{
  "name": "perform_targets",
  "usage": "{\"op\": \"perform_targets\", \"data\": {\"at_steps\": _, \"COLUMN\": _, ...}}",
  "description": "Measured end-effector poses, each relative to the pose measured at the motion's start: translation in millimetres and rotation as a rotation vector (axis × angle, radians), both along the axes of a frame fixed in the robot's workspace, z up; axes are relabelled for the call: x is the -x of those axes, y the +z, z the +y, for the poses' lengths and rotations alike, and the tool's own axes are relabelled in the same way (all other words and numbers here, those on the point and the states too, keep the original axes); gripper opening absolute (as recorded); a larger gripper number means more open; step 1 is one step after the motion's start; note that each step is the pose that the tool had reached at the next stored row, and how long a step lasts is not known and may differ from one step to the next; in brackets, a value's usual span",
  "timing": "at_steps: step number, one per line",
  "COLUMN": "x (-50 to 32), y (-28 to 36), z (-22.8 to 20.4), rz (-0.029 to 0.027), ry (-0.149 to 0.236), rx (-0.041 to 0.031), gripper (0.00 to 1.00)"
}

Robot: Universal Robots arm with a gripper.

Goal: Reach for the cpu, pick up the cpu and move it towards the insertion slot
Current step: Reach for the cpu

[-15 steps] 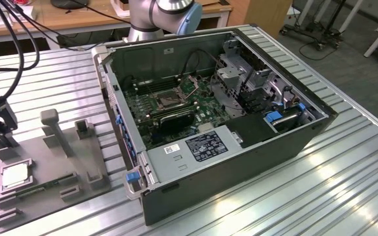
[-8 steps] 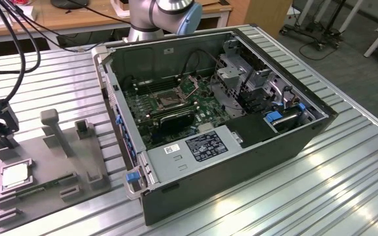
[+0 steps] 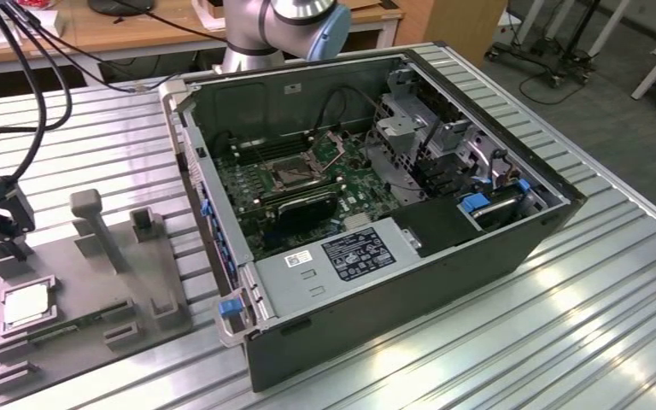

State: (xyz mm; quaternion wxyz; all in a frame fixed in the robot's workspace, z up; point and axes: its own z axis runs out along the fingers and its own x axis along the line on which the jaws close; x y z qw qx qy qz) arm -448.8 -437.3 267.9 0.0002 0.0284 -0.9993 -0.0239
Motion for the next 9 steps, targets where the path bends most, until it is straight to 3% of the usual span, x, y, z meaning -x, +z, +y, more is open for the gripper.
{"op": "perform_targets", "data": {"at_steps": 9, "x": 0.0, "y": -4.8, "z": 0.0, "rz": -0.0001, "ry": 0.000, "rx": -0.0001, "gripper": 0.80}}
